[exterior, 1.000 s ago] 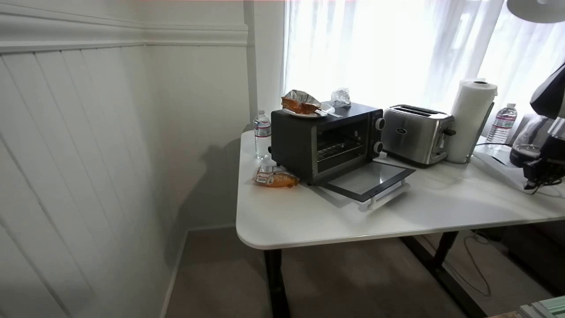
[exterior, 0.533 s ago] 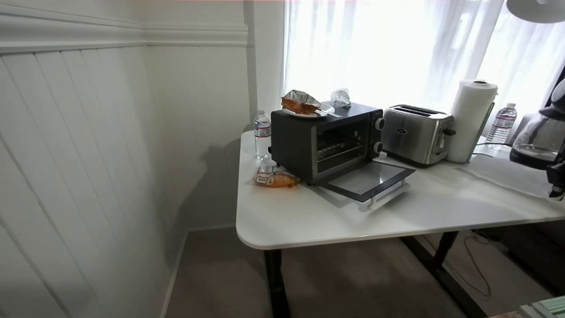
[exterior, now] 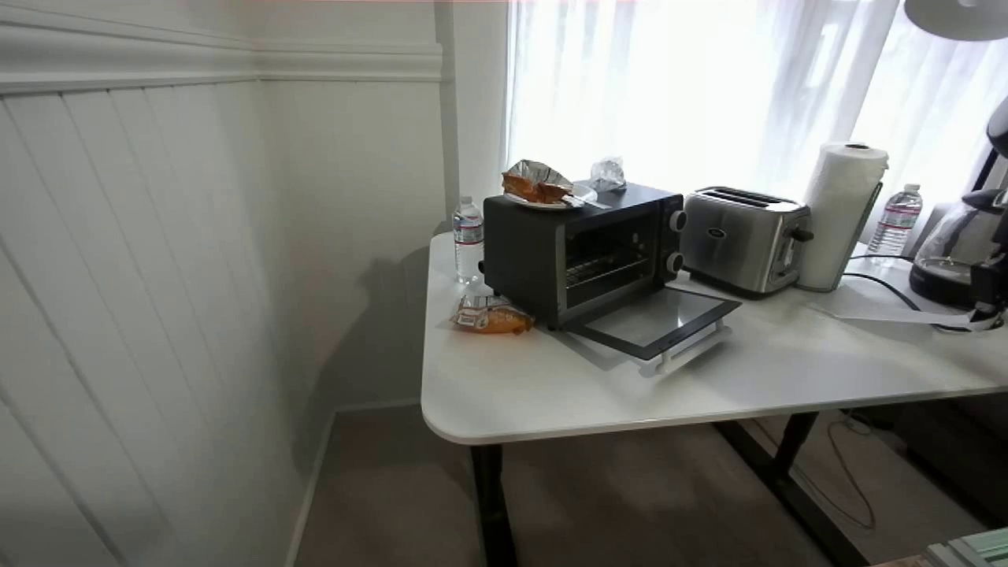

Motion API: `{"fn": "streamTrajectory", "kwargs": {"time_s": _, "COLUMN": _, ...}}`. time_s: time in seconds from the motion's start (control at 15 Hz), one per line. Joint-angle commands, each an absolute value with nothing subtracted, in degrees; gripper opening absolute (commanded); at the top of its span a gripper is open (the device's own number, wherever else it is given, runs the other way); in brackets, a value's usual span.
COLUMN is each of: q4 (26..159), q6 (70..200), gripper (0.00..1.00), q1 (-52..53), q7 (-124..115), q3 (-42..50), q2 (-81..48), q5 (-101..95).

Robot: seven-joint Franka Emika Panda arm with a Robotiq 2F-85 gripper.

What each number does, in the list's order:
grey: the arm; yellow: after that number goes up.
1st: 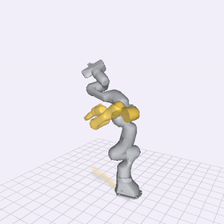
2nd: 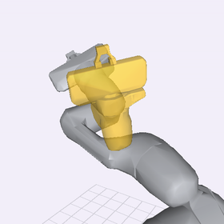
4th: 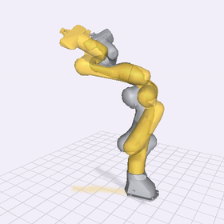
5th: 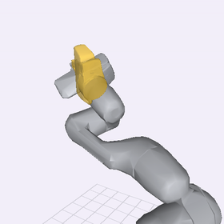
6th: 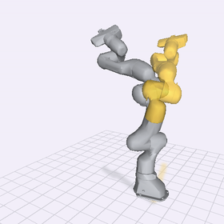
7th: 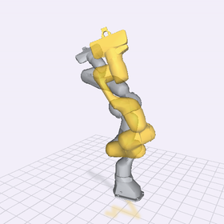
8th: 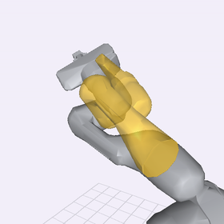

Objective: Cut out the paper towel and put it on the cupboard

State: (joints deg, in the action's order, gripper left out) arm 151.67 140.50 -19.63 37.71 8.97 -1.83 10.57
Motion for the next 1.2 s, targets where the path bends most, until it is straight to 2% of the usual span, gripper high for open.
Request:
{"fn": "streamTrajectory", "kwargs": {"time_s": 0.0, "q4": 152.51, "q6": 129.41, "gripper": 0.00, "q1": -16.97, "q7": 42.79, "q3": 10.66, "q2": 4.34, "q5": 8.26}}
{"fn": "streamTrajectory", "kwargs": {"time_s": 0.33, "q4": 151.06, "q6": 121.20, "gripper": 0.00, "q1": -15.22, "q7": 52.96, "q3": 12.49, "q2": 5.96, "q5": 6.59}}
{"fn": "streamTrajectory", "kwargs": {"time_s": 1.07, "q4": 150.58, "q6": 134.65, "gripper": 0.00, "q1": -10.83, "q7": 66.02, "q3": 11.89, "q2": 0.30, "q5": 21.21}}
{"fn": "streamTrajectory", "kwargs": {"time_s": 1.13, "q4": 150.41, "q6": 135.57, "gripper": 0.04, "q1": -10.71, "q7": 66.96, "q3": 11.71, "q2": -0.27, "q5": 22.52}}
